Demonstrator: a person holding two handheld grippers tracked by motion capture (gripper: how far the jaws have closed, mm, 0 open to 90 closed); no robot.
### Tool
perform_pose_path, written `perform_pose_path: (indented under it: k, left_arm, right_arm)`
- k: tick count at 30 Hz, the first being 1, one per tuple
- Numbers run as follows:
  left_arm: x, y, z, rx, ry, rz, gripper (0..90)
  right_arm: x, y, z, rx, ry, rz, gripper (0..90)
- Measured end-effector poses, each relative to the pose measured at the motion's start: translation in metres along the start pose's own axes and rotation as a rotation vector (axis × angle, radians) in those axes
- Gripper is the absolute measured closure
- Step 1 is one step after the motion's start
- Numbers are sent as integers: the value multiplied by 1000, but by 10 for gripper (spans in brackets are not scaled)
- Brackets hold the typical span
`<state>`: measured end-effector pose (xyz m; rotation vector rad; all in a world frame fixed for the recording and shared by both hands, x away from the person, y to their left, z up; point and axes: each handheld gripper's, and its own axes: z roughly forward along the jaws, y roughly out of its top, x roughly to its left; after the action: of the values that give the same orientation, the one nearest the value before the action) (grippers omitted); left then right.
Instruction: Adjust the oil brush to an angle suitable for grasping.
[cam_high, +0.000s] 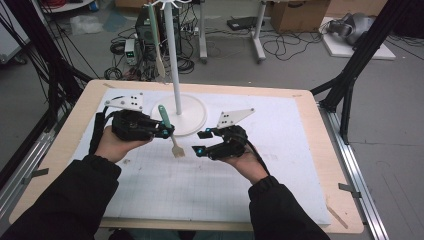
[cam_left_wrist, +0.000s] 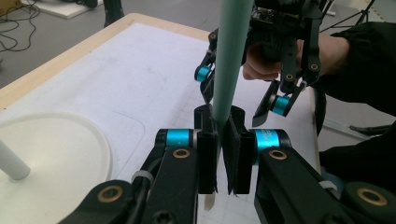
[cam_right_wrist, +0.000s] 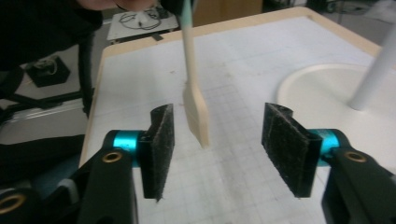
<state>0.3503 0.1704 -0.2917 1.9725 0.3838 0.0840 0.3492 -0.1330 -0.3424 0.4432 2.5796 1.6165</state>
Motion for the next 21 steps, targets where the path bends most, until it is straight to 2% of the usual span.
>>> perform_pose_path:
  k: [7,11,15,19,21]
  left_arm:
    - [6,11,-6,11,23,-10,840]
    - [6,16,-6,12,26,-8,840]
    - [7,18,-5,22,30,-6,840]
    - [9,18,-6,31,24,-9,840]
    - [7,18,-6,21,28,-14,840]
  right_arm:
    - [-5,-14,-23,-3,-53,37,390]
    - [-5,-24,-35,-5,-77,38,371]
    - [-5,-33,-47,1,-100,65,338]
    - [-6,-41,-59,-5,-127,68,339]
    - [-6,-44,-64,-3,-127,79,338]
